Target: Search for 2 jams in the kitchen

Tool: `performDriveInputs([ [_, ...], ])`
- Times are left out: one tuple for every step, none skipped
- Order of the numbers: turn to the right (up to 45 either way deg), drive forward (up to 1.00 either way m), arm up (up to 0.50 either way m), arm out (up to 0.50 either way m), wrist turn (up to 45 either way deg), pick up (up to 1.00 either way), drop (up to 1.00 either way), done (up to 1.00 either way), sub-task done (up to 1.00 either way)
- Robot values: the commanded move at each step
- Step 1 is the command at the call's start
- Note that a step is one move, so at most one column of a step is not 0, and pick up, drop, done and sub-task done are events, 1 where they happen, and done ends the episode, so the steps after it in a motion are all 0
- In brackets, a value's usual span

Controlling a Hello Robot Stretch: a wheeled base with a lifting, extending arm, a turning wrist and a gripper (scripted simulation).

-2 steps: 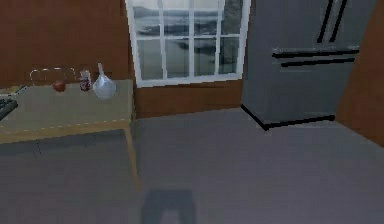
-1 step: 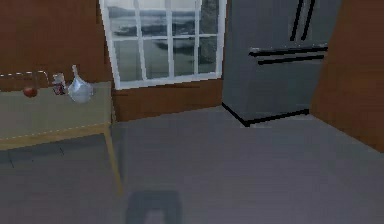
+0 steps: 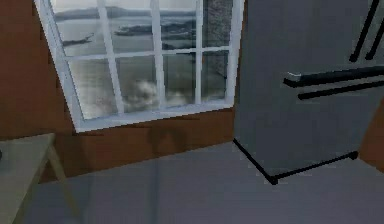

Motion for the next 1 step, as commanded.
performDriveInputs([
  [0.0, 0.15, 0.0, 0.0, 0.0, 0.0, 0.0, 0.0, 0.0],
])
